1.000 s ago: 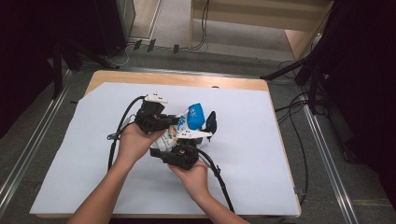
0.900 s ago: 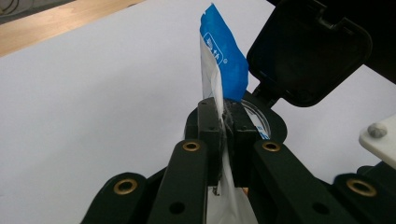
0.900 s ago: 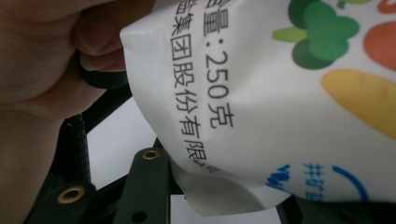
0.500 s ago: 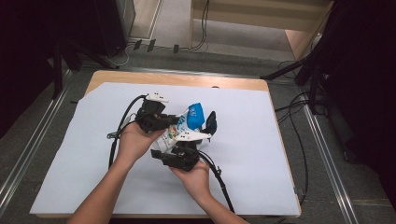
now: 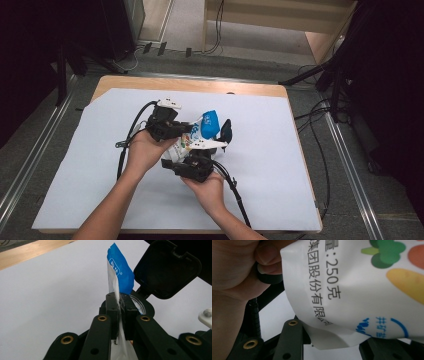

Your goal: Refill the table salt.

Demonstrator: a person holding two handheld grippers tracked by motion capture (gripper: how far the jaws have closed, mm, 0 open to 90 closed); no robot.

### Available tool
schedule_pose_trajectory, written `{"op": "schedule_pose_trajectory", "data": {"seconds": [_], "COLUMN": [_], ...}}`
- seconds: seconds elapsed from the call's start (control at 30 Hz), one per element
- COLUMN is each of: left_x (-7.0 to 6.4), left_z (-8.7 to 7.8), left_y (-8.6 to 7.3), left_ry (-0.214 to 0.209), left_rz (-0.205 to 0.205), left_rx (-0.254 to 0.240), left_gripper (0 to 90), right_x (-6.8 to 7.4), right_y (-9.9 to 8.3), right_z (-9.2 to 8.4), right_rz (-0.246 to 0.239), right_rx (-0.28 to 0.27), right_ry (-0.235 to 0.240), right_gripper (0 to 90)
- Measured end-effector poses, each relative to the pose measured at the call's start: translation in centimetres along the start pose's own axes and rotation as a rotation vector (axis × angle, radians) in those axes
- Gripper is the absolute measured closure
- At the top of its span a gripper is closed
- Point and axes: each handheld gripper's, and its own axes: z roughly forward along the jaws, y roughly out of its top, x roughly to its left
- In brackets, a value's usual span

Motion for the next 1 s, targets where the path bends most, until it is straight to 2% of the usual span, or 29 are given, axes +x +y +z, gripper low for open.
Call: {"op": "schedule_pose_trajectory", "data": {"seconds": [0.27, 0.77, 1.0], "left_x": [-0.01, -0.03, 0.20], "left_z": [-0.06, -0.13, -0.25], "left_y": [0.12, 0.44, 0.52], "left_ry": [-0.005, -0.003, -0.011], "left_rz": [0.004, 0.009, -0.006], "left_rx": [-0.001, -0.003, -0.004], "left_gripper": [87.5, 87.5, 87.6], "right_x": [0.01, 0.14, 0.24], "right_y": [0.13, 0.47, 0.47], "right_z": [0.07, 0.12, 0.11], "right_rz": [0.009, -0.012, -0.018], "right_rx": [-0.003, 0.010, 0.004], "right_ry": [0.015, 0.015, 0.017], "right_gripper": [67.0, 64.4, 63.9]}}
